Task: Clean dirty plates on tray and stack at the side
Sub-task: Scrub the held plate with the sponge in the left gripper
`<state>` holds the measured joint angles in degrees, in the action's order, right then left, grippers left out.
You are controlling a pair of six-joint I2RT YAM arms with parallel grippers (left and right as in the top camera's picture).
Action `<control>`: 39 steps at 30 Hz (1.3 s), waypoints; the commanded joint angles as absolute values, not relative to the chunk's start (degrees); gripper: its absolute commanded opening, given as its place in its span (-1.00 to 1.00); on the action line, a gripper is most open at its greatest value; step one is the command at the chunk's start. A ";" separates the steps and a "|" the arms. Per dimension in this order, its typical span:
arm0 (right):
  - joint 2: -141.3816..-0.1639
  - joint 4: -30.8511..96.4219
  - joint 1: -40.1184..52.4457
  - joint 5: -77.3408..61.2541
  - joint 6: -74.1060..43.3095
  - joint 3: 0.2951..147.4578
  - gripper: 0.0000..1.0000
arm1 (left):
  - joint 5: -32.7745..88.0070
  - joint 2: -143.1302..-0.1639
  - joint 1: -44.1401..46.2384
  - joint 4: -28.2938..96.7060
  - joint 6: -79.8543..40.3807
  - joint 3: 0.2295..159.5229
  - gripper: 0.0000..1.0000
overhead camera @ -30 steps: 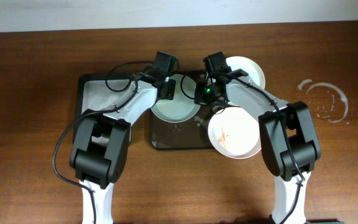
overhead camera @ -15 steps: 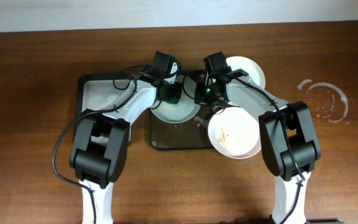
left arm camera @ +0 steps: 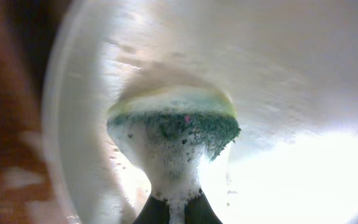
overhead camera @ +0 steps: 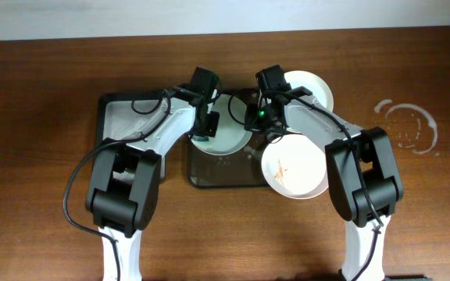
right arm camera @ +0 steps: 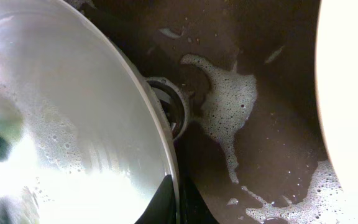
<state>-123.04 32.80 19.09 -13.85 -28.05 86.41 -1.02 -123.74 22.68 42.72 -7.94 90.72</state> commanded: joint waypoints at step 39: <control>-123.52 32.60 19.05 -14.83 -27.44 87.02 -0.92 | 11.99 -125.69 20.84 33.67 -13.72 89.03 -0.99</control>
